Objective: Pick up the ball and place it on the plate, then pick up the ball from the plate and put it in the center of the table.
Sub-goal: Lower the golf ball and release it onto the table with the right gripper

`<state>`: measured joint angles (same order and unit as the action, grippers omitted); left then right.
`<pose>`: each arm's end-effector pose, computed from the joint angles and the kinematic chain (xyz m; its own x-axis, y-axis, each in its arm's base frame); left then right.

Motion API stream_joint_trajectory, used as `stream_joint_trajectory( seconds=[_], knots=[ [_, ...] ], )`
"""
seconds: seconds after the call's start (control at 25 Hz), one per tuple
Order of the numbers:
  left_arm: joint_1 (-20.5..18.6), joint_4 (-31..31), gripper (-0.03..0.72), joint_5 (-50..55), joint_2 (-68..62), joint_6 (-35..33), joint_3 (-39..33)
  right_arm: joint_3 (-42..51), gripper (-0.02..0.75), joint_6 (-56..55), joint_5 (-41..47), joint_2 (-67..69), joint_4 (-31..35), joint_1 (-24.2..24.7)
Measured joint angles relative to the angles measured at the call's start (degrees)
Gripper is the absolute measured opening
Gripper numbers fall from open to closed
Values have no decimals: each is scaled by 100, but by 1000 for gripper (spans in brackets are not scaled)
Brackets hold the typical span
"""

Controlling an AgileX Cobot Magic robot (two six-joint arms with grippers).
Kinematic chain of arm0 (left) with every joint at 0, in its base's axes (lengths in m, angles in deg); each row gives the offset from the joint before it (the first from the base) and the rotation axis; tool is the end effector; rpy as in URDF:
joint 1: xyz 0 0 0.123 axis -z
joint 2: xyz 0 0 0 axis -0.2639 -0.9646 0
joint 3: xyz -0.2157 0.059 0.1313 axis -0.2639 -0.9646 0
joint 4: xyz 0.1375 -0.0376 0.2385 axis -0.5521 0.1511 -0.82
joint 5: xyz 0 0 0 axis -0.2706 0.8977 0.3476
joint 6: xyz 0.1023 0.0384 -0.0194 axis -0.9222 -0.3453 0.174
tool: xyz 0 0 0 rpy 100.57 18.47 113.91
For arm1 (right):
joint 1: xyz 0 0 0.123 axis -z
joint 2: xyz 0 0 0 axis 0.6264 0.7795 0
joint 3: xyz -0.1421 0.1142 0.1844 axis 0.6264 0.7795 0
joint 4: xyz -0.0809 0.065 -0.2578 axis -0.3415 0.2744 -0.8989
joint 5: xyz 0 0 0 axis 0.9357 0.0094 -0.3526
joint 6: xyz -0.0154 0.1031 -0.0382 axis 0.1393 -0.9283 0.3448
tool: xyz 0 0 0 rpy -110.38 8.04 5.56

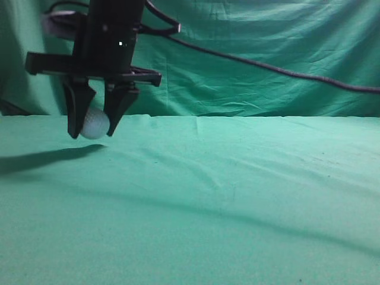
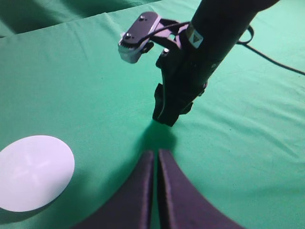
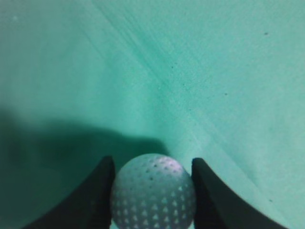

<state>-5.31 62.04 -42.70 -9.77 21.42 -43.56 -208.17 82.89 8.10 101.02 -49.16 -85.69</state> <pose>0.1702 -0.0528 0.2724 -0.3680 0.1907 -0.9101 0.4002 0.9159 0.0301 0.3581 0.3937 0.1400 -0.5822 -0.7289 -0.3603 -0.7896 0.6126 0.0366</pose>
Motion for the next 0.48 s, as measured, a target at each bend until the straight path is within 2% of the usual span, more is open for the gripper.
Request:
stream_joint_trajectory(
  seconds=[0.4, 0.48],
  knots=[
    [0, -10, 0, -13, 0, -57, 0, -9, 319, 24, -212, 141, -24, 21],
    [0, -10, 0, -13, 0, -57, 0, -9, 415, 46, -212, 141, -24, 21]
  ],
)
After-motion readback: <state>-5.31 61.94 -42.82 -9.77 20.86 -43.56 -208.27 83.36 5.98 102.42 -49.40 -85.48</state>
